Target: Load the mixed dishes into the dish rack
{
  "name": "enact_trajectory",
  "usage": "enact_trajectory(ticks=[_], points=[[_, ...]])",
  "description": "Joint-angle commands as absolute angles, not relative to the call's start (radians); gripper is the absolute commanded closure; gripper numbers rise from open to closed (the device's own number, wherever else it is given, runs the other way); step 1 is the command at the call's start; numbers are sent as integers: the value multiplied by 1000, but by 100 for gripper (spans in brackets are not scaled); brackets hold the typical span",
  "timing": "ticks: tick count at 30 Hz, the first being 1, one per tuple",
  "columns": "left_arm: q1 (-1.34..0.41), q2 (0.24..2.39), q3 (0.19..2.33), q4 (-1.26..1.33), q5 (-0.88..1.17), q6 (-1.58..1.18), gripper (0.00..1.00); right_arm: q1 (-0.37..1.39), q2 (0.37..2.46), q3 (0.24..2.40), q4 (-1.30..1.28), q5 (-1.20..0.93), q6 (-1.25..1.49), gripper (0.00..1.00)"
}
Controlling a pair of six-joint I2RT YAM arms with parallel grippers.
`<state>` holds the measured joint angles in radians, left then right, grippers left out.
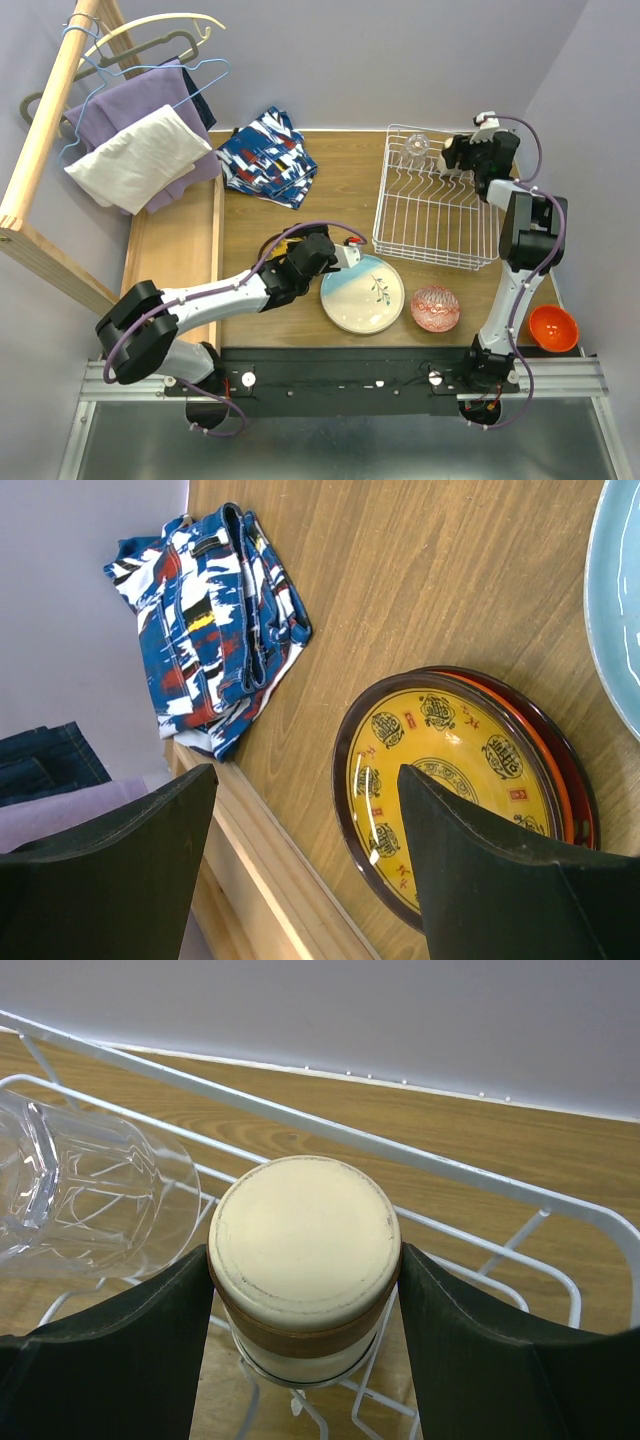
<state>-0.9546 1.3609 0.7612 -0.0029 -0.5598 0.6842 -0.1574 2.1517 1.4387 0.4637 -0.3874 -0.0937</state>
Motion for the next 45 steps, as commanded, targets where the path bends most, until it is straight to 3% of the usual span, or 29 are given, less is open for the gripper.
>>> enact_trajectory(ticks=[1, 7, 14, 20, 26, 29, 39, 45], points=[[-945, 1388, 756, 35, -538, 657, 18, -160, 2172, 1434, 422, -357, -121, 52], [-936, 1391, 758, 44, -546, 653, 18, -160, 2119, 1430, 384, -311, -130, 1], [-871, 1401, 793, 83, -505, 676, 17, -160, 1964, 1523, 137, -314, -132, 0], [-816, 1371, 793, 156, -474, 721, 16, -156, 1855, 1506, 92, -380, -182, 0], [-766, 1347, 824, 39, -454, 618, 15, -127, 2049, 1777, -304, -658, -388, 0], [-755, 1319, 810, 3, -423, 615, 14, -101, 2133, 1882, -372, -722, -440, 0], [-727, 1272, 796, -61, -416, 629, 14, -48, 2181, 1913, -390, -764, -712, 0], [-726, 1299, 801, -43, -403, 611, 13, 21, 2175, 1864, -344, -608, -821, 0]])
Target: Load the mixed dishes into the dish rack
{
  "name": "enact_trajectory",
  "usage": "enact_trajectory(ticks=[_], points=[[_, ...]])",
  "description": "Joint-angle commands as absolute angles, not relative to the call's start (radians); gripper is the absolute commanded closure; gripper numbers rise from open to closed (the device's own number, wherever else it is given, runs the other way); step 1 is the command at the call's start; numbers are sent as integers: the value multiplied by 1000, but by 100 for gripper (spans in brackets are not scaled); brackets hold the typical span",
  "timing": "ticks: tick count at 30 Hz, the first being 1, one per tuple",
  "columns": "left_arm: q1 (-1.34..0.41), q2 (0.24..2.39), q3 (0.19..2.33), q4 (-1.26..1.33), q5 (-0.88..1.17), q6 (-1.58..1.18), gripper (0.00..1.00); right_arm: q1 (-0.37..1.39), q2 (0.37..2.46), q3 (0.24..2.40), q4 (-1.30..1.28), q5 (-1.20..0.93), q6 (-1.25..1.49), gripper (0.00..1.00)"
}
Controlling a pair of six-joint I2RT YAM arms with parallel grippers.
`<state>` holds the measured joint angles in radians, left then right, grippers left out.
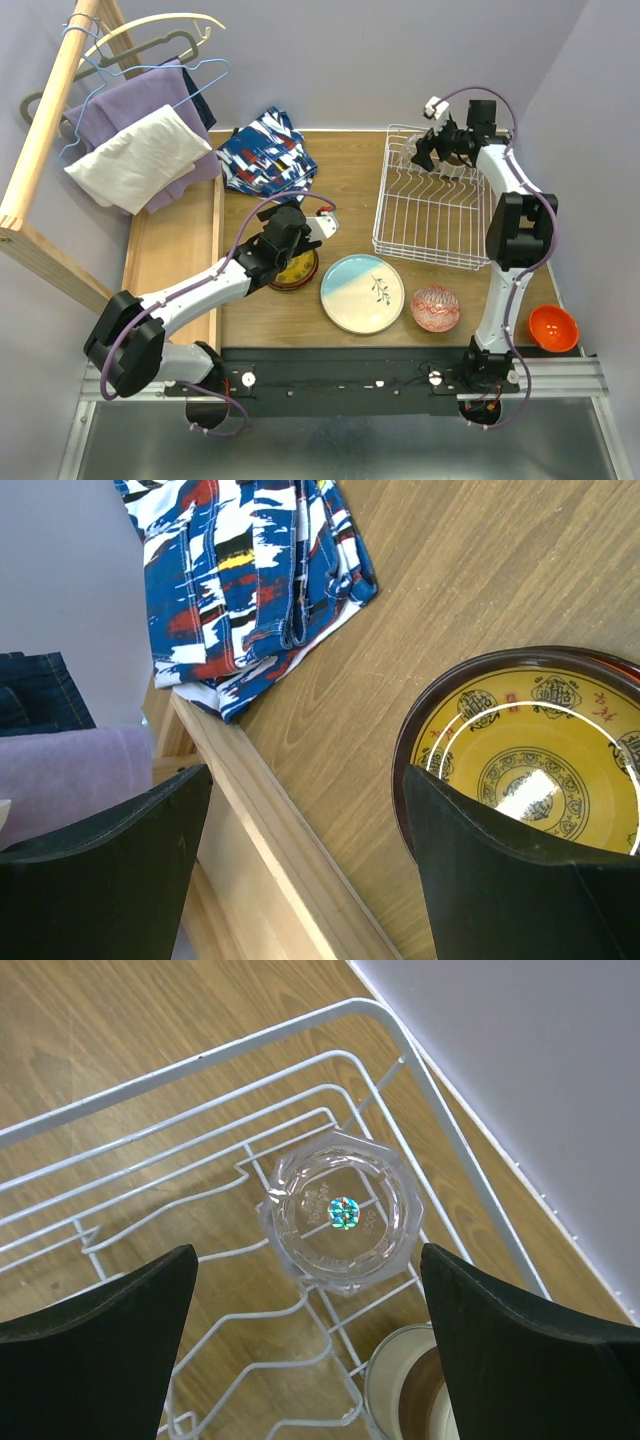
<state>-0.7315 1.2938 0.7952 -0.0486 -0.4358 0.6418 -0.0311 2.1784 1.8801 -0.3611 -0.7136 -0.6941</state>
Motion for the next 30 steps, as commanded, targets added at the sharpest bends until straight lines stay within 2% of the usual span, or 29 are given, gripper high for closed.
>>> enact_trajectory(ticks=[1, 11, 16, 23, 26, 30], points=[[-724, 1304, 804, -41, -400, 606, 13, 31, 2174, 1838, -331, -591, -831, 0], [-719, 1336, 836, -43, -388, 581, 13, 58, 2261, 1919, -264, -469, -678, 0], [-716, 1341, 838, -44, -390, 580, 13, 60, 2214, 1835, -134, -431, -620, 0], [-715, 1341, 834, -49, -377, 569, 13, 60, 2253, 1876, -126, -405, -569, 0], [-715, 1342, 836, -54, -373, 566, 13, 60, 2267, 1900, -138, -433, -537, 6], [-716, 1336, 830, -63, -376, 560, 13, 58, 2252, 1916, -144, -449, -485, 23]])
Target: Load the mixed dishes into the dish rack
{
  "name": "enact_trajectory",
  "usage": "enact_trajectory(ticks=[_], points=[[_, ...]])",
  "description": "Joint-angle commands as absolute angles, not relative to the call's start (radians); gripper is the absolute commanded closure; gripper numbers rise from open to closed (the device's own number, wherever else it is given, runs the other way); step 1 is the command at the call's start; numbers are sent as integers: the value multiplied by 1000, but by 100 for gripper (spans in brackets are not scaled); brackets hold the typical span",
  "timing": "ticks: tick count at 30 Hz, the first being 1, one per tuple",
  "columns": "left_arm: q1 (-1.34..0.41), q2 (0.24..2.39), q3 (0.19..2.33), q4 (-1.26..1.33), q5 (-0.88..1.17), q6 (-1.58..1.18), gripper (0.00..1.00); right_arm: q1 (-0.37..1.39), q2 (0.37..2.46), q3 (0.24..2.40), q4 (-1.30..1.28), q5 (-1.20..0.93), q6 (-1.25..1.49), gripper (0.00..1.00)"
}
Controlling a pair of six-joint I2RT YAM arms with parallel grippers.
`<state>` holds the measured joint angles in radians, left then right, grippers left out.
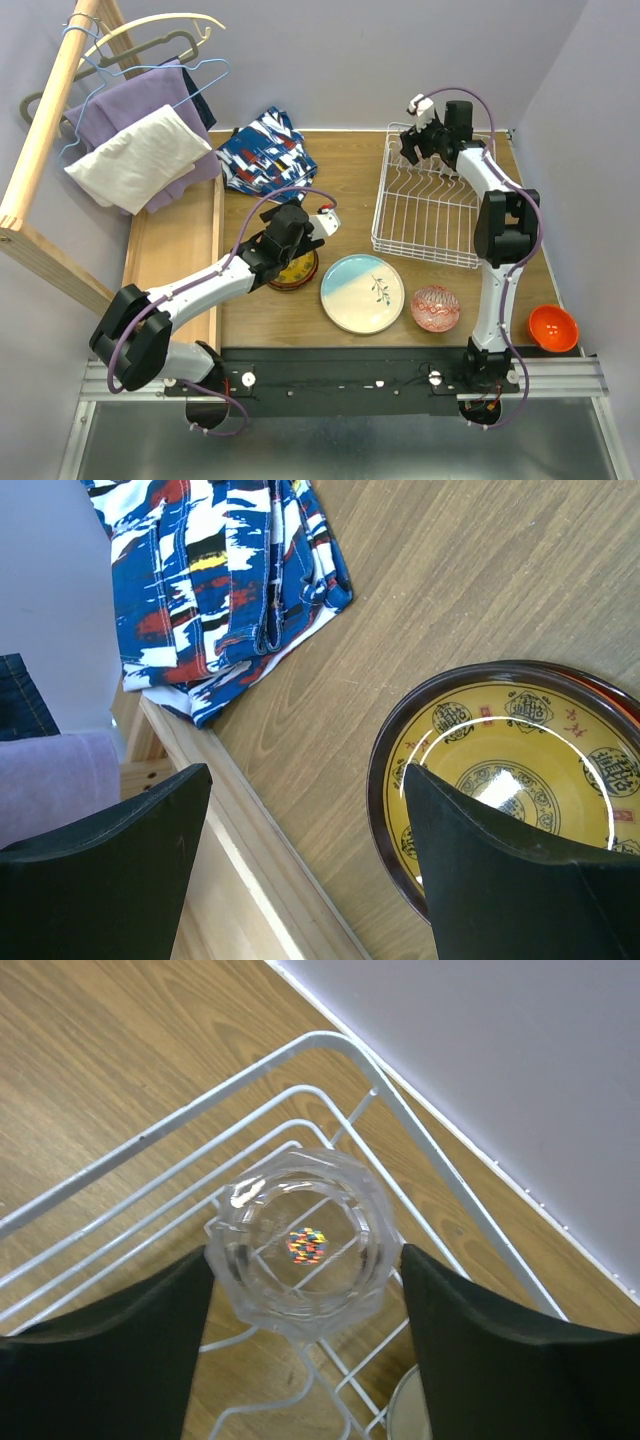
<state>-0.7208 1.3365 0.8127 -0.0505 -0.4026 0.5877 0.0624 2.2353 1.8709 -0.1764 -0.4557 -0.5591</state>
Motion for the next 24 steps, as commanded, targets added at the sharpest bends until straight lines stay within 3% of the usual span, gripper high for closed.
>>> enact_trajectory(ticks=[1, 10, 24], points=[[-715, 1335, 828, -63, -376, 558, 13, 60, 2244, 1911, -144, -449, -479, 25], [-715, 1338, 824, -52, -342, 525, 13, 58, 2143, 1901, -101, -436, -414, 38], [-715, 1316, 813, -41, -321, 492, 13, 57, 1993, 1977, -307, -477, -383, 39]])
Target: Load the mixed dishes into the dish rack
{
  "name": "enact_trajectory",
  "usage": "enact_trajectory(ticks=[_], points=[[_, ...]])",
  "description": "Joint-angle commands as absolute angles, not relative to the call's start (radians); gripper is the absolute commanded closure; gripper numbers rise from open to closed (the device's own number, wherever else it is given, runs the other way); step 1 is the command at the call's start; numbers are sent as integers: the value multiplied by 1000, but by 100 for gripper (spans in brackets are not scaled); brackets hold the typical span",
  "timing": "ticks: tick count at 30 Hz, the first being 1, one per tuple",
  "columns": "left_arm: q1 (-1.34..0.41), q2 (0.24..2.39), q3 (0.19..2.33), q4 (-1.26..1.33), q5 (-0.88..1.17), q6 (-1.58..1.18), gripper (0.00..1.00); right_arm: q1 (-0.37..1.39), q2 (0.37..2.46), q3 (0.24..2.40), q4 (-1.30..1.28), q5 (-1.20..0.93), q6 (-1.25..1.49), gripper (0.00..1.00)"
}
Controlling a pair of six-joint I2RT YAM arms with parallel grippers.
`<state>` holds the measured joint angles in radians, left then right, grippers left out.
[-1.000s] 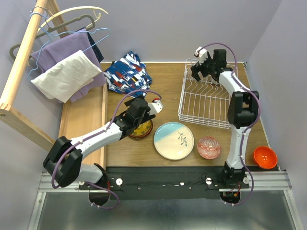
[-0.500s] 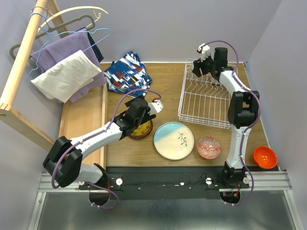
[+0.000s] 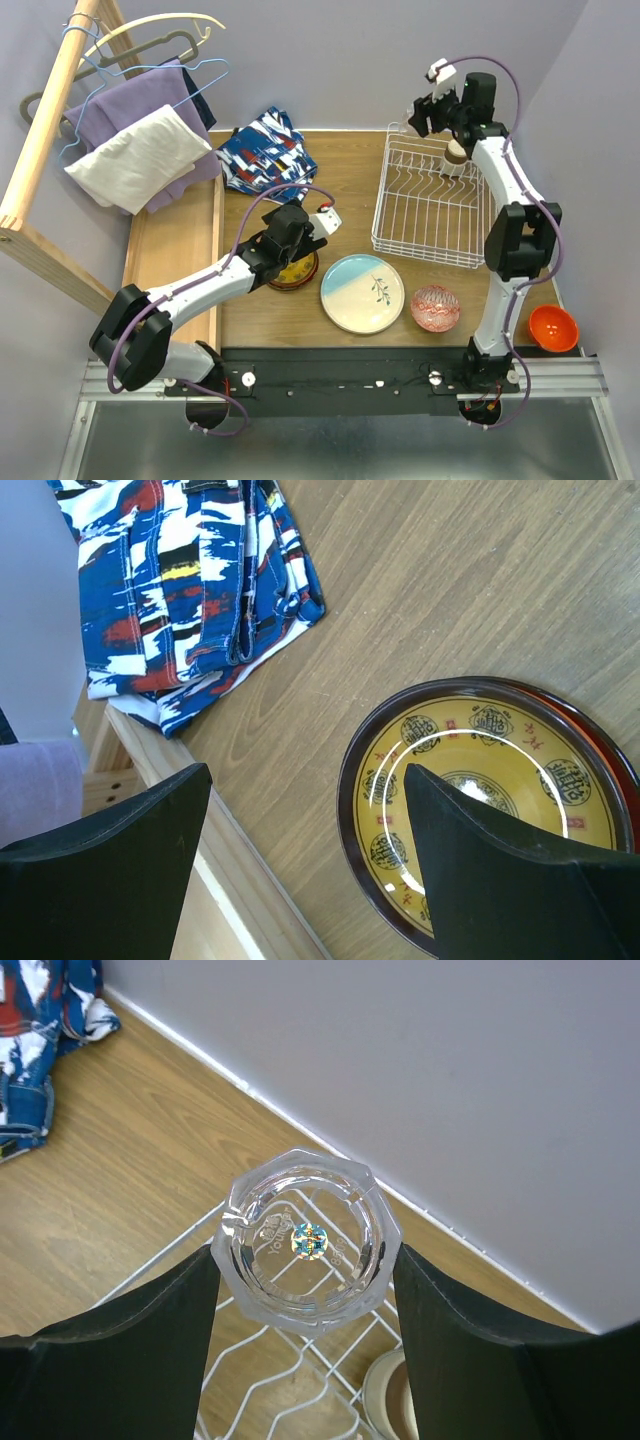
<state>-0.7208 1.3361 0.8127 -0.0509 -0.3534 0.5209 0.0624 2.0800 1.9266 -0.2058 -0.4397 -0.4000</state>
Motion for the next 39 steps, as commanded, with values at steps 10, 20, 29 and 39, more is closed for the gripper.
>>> enact_trajectory(ticks=[10, 20, 29, 39], points=[[-716, 1299, 798, -40, -296, 471, 13, 57, 1918, 1954, -630, -616, -416, 42], [-718, 1282, 756, -25, -276, 449, 12, 60, 1919, 1916, -830, -690, -446, 44], [-718, 1250, 713, -25, -290, 448, 12, 106, 1850, 1720, -767, -644, -488, 44], [-718, 1250, 692, -28, -285, 434, 12, 126, 1818, 1569, -640, -597, -509, 45]])
